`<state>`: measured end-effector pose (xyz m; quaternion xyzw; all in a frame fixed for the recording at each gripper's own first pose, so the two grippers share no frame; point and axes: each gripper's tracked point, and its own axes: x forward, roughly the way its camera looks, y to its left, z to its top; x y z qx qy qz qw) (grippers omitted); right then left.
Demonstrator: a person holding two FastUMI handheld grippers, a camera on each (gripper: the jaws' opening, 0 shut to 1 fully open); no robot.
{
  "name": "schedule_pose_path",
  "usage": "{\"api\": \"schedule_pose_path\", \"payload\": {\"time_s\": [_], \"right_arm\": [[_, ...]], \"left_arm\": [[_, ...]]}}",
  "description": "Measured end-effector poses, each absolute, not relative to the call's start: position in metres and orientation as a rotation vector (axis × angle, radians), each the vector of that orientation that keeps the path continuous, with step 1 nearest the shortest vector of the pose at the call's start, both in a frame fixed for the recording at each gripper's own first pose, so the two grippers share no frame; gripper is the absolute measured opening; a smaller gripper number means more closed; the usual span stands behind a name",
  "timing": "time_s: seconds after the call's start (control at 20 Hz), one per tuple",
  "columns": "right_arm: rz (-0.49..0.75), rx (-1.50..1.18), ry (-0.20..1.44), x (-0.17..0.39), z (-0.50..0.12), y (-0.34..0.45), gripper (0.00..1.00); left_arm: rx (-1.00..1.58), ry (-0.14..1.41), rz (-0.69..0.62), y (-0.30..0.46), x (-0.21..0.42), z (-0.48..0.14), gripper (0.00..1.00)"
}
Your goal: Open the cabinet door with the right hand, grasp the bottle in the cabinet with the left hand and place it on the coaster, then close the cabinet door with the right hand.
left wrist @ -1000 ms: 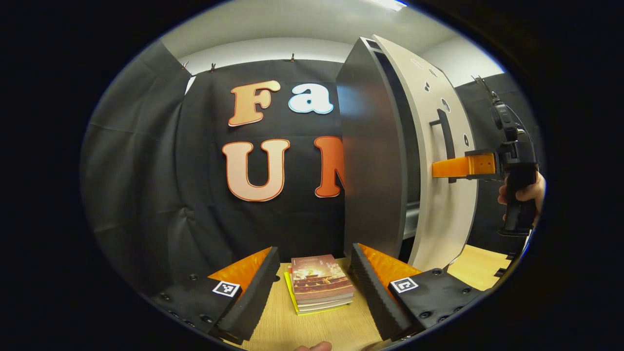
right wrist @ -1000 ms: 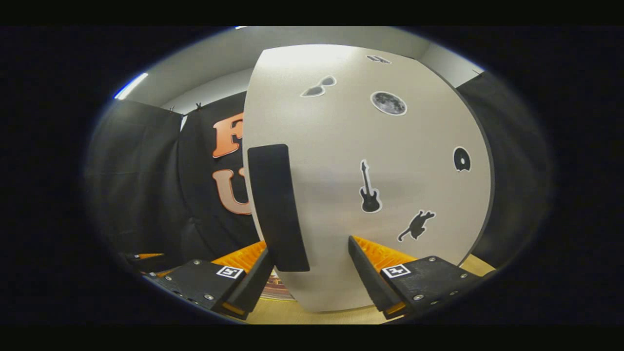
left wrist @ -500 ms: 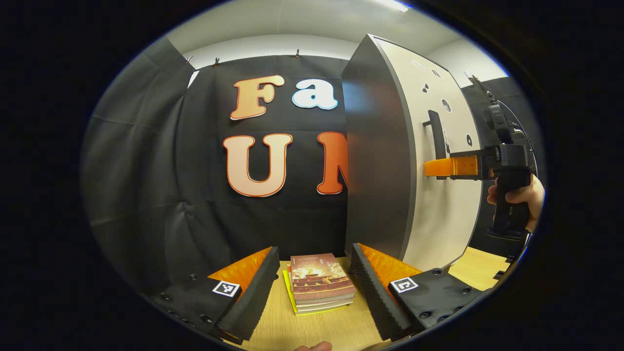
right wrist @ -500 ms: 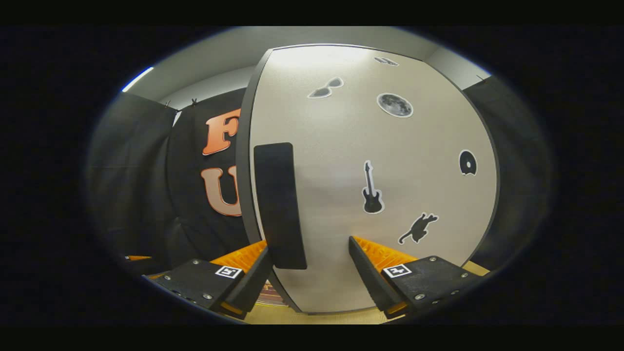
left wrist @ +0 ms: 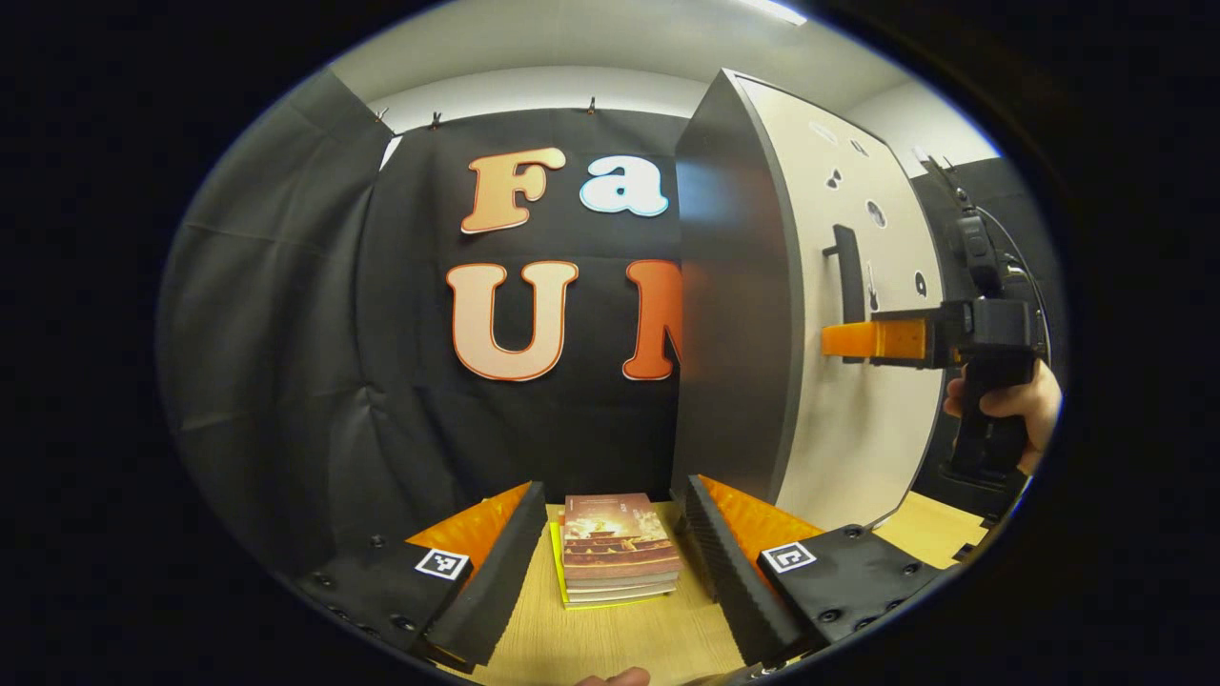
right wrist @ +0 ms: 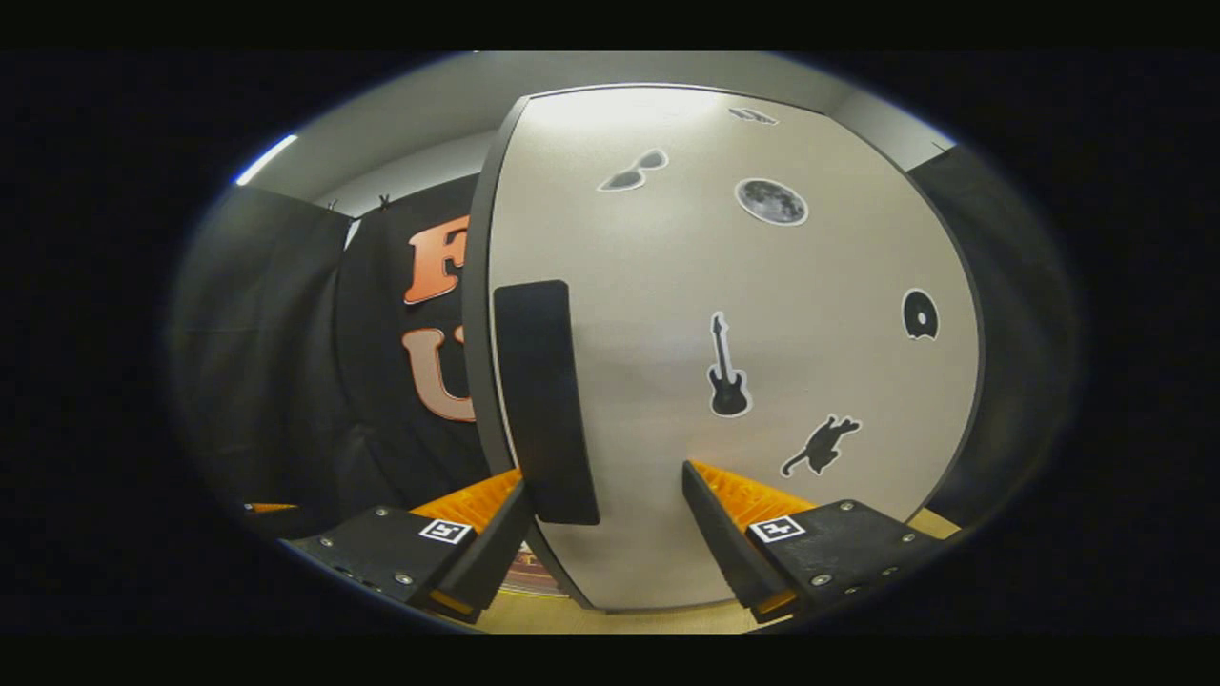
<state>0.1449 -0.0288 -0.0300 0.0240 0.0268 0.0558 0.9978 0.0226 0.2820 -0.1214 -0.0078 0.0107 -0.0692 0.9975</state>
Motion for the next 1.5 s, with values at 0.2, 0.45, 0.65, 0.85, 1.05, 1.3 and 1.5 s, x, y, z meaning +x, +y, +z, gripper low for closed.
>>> {"api": "schedule_pose_path", "payload": {"time_s": [0.2,0.45,0.65,0.85,1.05,1.3,1.5], "right_arm": [[0.134,0.086,0.057,0.144,-0.025,-0.028,0.90],[0.155,0.100,0.052,0.123,-0.019,-0.028,0.90],[0.151,0.097,0.030,0.072,-0.011,-0.048,0.90],[0.113,0.052,0.048,0.004,-0.018,-0.086,0.90],[0.088,-0.021,0.075,-0.067,-0.025,-0.117,0.90],[0.077,-0.065,0.065,-0.145,-0.010,-0.140,0.91],[0.049,-0.086,0.070,-0.186,-0.007,-0.158,0.92]], "left_arm": [[-0.004,-0.005,-0.142,0.268,0.000,-0.107,0.96],[0.012,-0.022,-0.140,0.258,-0.029,-0.089,0.96],[0.017,-0.027,-0.125,0.251,-0.047,-0.081,0.96],[0.011,-0.023,-0.114,0.231,-0.078,-0.077,0.96],[0.000,-0.018,-0.112,0.201,-0.113,-0.074,0.99],[-0.004,-0.035,-0.102,0.176,-0.156,-0.064,0.96],[-0.015,-0.038,-0.080,0.172,-0.187,-0.058,0.96]]}}
